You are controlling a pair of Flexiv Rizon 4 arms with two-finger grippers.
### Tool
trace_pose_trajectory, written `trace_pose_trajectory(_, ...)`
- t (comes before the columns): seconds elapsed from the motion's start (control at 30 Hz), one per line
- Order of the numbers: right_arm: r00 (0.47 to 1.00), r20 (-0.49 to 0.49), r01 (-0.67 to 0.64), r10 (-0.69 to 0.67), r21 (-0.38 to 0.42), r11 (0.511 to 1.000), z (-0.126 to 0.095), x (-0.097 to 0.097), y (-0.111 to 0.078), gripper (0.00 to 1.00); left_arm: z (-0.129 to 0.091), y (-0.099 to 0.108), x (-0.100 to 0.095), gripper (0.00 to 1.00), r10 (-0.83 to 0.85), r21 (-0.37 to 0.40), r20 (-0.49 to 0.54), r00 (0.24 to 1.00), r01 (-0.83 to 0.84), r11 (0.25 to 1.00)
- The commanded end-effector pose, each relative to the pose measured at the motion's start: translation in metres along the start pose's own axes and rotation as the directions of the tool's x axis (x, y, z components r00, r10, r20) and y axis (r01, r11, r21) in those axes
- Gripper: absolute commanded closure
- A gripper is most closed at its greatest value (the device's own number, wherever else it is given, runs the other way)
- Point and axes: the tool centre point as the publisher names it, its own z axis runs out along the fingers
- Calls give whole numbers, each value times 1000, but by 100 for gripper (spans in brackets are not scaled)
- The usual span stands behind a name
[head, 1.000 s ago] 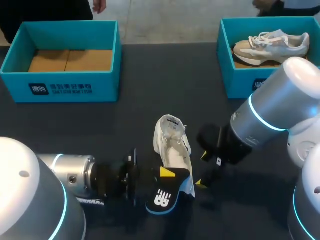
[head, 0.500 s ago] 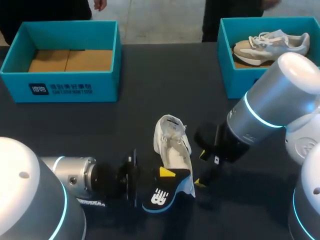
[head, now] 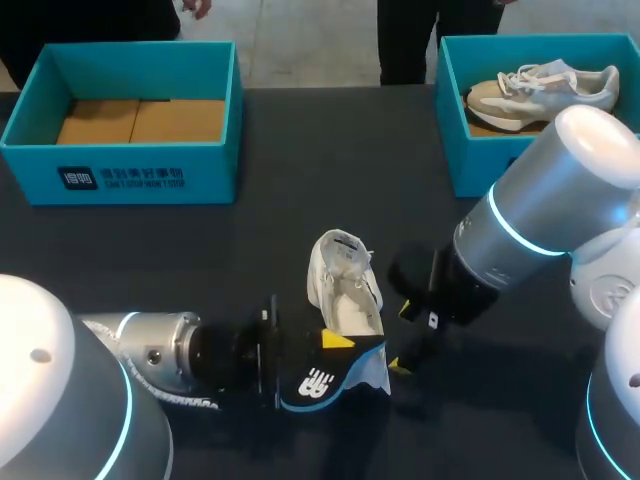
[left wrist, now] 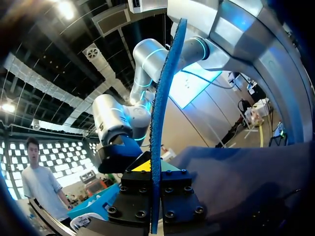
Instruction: Take the shoe out of the shoebox, open the shoe tongue, remove and reinsert the insole, then place the shoe into the shoebox
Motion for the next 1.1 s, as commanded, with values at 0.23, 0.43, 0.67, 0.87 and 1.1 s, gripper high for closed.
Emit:
trace_pose_trajectory(0.23,1000,5,-1,1,2,1000,1,2,0,0,7,12,-2,100,-30,6,17,999,29,1000)
trace_pose_trajectory(0.43,1000,5,-1,1,2,1000,1,2,0,0,8,16,-1,100,-51,-3,22,998,51,999)
trace_pose_trajectory(0.67,1000,5,-1,1,2,1000,1,2,0,0,7,22,0,100,-67,-14,25,997,68,998)
trace_pose_trajectory(0.87,1000,5,-1,1,2,1000,1,2,0,0,5,27,0,100,-76,-21,33,997,76,997)
trace_pose_trajectory(1.1,1000,5,-1,1,2,1000,1,2,0,0,1,34,0,100,-88,-37,49,995,89,995)
